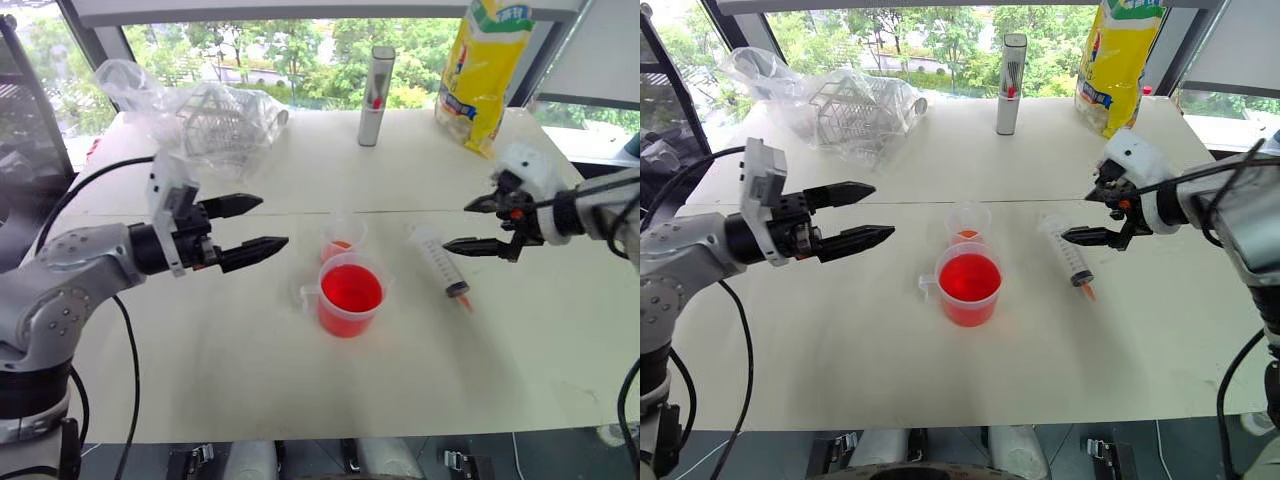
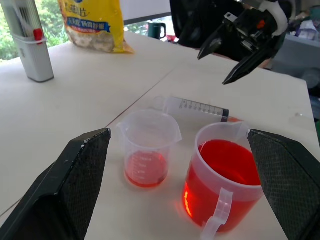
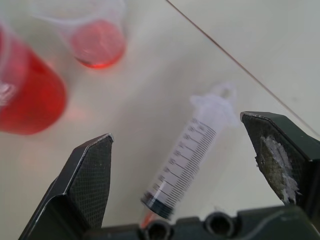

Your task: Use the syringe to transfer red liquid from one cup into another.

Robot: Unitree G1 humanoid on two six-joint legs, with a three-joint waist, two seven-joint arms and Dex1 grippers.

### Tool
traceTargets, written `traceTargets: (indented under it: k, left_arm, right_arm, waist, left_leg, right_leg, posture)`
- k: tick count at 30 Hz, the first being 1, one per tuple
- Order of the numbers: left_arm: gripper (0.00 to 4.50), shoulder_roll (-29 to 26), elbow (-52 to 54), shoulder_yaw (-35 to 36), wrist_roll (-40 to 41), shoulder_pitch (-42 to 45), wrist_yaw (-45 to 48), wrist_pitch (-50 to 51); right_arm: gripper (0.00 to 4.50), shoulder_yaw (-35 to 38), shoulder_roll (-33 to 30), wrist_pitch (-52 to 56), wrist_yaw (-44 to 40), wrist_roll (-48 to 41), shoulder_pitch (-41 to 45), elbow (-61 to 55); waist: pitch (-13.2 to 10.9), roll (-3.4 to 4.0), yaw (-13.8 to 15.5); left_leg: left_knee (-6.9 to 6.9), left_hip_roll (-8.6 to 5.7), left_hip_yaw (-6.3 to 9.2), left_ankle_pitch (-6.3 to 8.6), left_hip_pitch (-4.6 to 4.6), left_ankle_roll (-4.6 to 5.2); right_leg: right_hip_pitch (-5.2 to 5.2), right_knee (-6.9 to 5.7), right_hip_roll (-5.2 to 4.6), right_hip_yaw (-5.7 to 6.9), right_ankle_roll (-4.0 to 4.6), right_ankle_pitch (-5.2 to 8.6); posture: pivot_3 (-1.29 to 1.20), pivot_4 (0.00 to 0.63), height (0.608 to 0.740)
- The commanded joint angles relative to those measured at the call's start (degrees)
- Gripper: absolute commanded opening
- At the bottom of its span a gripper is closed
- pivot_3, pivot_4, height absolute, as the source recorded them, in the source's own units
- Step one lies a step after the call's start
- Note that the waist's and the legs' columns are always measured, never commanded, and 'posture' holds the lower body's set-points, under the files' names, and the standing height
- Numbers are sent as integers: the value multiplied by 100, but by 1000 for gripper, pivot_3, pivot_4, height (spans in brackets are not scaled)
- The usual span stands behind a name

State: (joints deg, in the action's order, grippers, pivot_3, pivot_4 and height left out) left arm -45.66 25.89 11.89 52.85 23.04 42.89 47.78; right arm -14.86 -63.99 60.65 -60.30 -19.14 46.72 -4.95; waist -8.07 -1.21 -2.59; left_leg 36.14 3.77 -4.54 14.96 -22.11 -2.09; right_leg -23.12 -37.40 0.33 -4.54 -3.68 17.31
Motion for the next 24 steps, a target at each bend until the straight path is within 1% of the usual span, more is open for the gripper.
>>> traceTargets:
  k: [1,7,12,14,20,23,24]
  left_arm:
    - [4500,38,50,-9,-96,117,54,-197]
    - [4500,146,120,-28,-187,58,8,-269]
    - [4500,199,263,11,-200,-60,-105,-291]
    - [4500,214,322,36,-216,-130,-163,-313]
    - [4500,218,420,64,-218,-221,-262,-323]
    - [4500,202,438,76,-231,-231,-293,-322]
    - [4500,193,438,72,-242,-228,-298,-326]
  right_arm:
    - [4470,-394,290,672,80,245,573,552]
    - [4470,-910,1177,1665,488,492,1236,1798]
    - [4470,-1299,1510,1807,739,740,1357,2363]
    - [4470,-1419,1736,1858,880,841,1373,2610]
    - [4470,-1540,2152,1707,1008,1024,1464,3235]
    - [3660,-1558,2298,1635,1014,1092,1527,3453]
    - [3241,-1565,2320,1603,1002,1117,1535,3477]
  waist:
    - [0,0,6]
    - [0,1,14]
    - [0,1,20]
    - [1,0,15]
    - [3,0,5]
    - [4,-1,1]
    - [4,-1,1]
  left_leg:
    - [-1,0,1,0,-4,0]
    - [-1,-1,1,0,-10,0]
    - [-1,-2,2,0,-14,0]
    - [-1,-3,2,0,-15,0]
    - [1,-2,2,0,-14,0]
    - [3,-3,2,0,-13,0]
    - [3,-3,2,0,-13,0]
  right_leg:
    - [-4,0,1,0,0,0]
    - [-11,-5,2,0,1,0]
    - [-13,-7,1,1,0,-1]
    - [-13,-7,1,1,0,-1]
    - [-18,-17,4,1,-1,-1]
    - [-16,-17,4,1,-1,-1]
    - [-16,-17,4,1,-1,-1]
  posture:
    - [0,150,740]
    - [0,150,740]
    - [0,150,740]
    - [0,150,740]
    - [0,150,740]
    - [0,150,740]
    - [0,150,740]
